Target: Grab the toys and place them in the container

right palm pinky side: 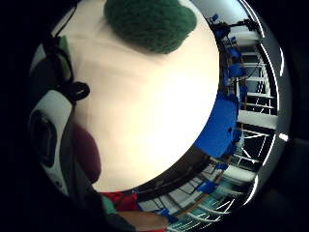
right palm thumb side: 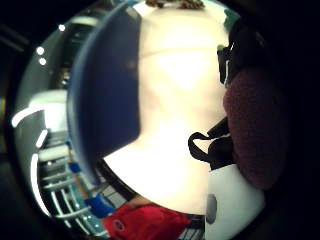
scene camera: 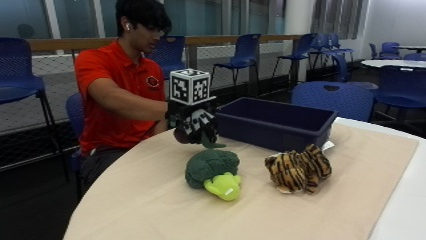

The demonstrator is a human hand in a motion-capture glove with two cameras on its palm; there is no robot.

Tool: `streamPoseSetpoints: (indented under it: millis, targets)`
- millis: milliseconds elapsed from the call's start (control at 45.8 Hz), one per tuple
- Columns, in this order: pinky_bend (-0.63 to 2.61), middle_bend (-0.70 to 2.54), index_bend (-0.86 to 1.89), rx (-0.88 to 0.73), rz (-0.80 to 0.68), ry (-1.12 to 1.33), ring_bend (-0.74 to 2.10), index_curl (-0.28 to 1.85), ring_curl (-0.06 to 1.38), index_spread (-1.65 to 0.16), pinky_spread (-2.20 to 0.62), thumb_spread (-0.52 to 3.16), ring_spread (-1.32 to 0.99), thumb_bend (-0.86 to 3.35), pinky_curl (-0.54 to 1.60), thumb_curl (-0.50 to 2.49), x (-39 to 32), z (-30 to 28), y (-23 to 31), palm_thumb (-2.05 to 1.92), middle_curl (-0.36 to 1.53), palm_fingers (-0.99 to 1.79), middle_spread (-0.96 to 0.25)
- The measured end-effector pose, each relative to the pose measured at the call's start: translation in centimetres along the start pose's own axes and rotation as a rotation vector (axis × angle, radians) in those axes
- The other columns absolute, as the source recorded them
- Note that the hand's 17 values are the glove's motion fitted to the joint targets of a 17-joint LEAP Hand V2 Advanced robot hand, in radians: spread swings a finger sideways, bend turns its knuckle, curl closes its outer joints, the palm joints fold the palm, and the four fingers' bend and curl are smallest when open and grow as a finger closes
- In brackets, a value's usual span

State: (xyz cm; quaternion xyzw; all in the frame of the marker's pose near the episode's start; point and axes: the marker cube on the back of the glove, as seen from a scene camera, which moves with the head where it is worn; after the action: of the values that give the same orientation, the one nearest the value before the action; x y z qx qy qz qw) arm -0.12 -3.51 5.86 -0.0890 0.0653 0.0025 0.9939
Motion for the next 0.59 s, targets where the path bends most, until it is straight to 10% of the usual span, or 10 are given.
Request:
streamPoseSetpoints:
  millis: [589]
  targets:
    - [0.92,0.4,0.31,0.19,-0.195,-0.115,0.91,0.54,0.44,-0.41,-0.47,0.81,-0.49,0.12,0.37,0.78,-21.1,-14.9,-9.3,0.62,0.26,0.97,-0.31]
